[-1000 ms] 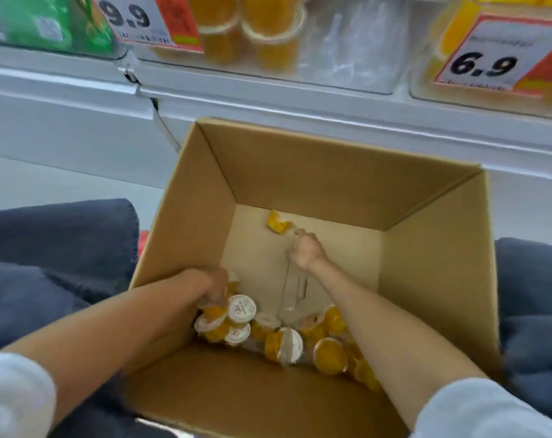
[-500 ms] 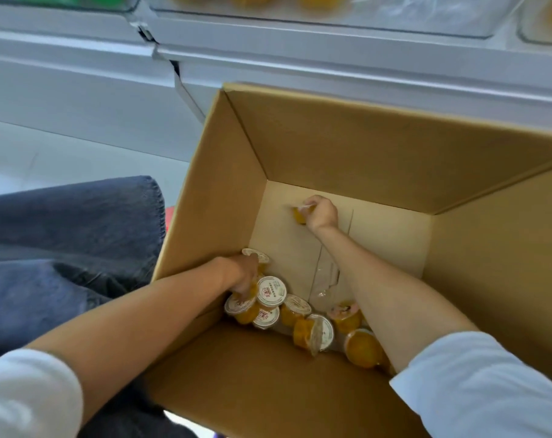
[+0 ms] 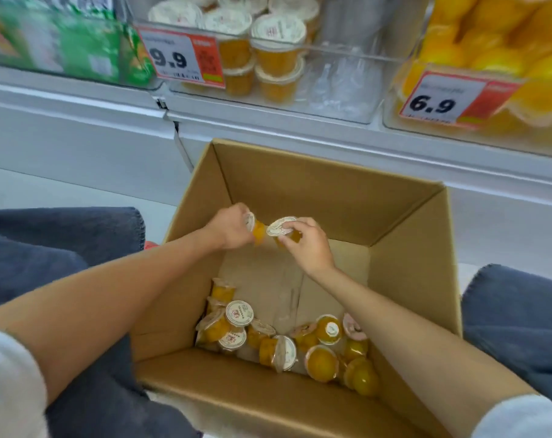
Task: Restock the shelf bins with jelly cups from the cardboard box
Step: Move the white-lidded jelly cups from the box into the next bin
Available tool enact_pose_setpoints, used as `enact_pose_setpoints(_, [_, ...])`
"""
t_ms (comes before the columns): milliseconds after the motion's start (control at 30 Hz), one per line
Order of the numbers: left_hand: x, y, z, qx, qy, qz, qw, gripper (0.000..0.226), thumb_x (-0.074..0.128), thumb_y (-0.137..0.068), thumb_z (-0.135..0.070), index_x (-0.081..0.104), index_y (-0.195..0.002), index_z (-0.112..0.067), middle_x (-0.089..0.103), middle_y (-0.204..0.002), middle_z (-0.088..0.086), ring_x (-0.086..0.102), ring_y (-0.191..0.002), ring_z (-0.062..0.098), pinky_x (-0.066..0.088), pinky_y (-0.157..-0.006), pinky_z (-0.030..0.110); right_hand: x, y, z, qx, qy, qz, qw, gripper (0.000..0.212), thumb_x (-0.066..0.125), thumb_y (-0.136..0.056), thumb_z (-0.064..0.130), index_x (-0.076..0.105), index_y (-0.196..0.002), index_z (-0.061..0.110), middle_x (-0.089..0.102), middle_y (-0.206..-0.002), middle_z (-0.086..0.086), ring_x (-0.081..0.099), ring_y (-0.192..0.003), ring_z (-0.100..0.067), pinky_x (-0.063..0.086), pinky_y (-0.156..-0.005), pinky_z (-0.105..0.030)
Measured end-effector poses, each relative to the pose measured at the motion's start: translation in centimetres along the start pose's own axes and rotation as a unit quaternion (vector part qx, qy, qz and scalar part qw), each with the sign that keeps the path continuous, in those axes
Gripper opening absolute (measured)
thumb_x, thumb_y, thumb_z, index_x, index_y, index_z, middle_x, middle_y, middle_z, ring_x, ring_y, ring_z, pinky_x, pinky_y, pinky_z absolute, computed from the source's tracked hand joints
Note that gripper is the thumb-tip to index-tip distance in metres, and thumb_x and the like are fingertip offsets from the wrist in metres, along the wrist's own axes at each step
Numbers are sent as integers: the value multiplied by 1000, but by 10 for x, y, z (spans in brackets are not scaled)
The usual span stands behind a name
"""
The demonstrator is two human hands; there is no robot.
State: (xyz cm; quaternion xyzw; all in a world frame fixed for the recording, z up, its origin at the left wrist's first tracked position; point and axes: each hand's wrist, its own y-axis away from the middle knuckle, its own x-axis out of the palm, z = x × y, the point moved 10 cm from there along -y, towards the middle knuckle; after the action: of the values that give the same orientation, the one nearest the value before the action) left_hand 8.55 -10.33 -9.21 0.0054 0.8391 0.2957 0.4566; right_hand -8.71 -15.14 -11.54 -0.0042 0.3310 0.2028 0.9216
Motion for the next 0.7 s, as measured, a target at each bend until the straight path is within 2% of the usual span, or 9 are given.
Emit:
enact_pose_setpoints(67, [-30, 14, -25, 41, 38, -38, 998, 76, 79, -74, -31, 45, -140, -16, 60, -127, 4, 59, -109, 20, 47, -86, 25, -30, 7, 29, -25, -3, -27, 999, 26, 76, -80, 26, 73, -105, 20, 59, -115, -1, 56, -109, -14, 39, -92, -18])
enact_pose_setpoints(133, [-60, 34, -49, 84, 34, -69, 993, 77, 76, -77, -34, 42, -145, -18, 59, -133, 3, 58, -116, 20, 45, -96, 26, -58, 14, 60, -66, 12, -42, 997, 26, 75, -80, 29, 73, -106, 24, 58, -115, 2, 55, -107, -13, 43, -94, -24])
enact_pose_setpoints(200, [-94, 54, -69, 120, 16, -119, 985, 77, 73, -78, -39, 41, -146, -23, 58, -135, 3, 57, -119, 21, 43, -100, 28, -87, 21, 94, -111, 21, -60, 992, 28, 74, -81, 31, 72, -108, 25, 58, -116, 3, 55, -106, -12, 46, -95, -29])
enact_pose_setpoints(300, [-149, 81, -93, 158, 59, -188, 968, 75, 74, -77, -44, 42, -142, -27, 59, -133, 3, 55, -120, 22, 43, -100, 32, -131, 25, 145, -154, 20, -106, 982, 30, 74, -82, 32, 72, -110, 24, 57, -115, 5, 54, -102, -9, 46, -93, -28])
enact_pose_setpoints(400, [-202, 101, -115, 191, 113, -227, 948, 61, 75, -76, -42, 48, -129, -25, 56, -133, 4, 55, -118, 21, 44, -93, 32, -166, 19, 190, -178, -20, -144, 973, 28, 75, -81, 31, 73, -108, 25, 55, -110, 8, 54, -99, -6, 48, -92, -26])
enact_pose_setpoints(533, [-274, 113, -130, 223, 154, -313, 910, 48, 76, -75, -39, 56, -116, -25, 60, -124, 3, 63, -98, 24, 53, -84, 40, -205, -2, 240, -202, -97, -198, 954, 24, 73, -83, 30, 72, -107, 25, 56, -114, 9, 58, -106, -7, 48, -94, -23])
enact_pose_setpoints(600, [-303, 108, -132, 218, 135, -360, 897, 46, 75, -75, -38, 59, -117, -24, 58, -125, 2, 59, -106, 23, 48, -92, 35, -222, -21, 254, -196, -148, -225, 943, 20, 73, -83, 27, 71, -103, 27, 59, -115, 6, 60, -103, -6, 50, -92, -22])
enact_pose_setpoints(700, [-331, 78, -132, 196, 91, -387, 896, 49, 73, -79, -37, 58, -122, -19, 55, -128, 5, 53, -116, 23, 41, -96, 34, -236, -64, 268, -188, -136, -253, 939, 23, 75, -81, 28, 72, -104, 24, 62, -116, 1, 61, -102, -9, 50, -89, -22])
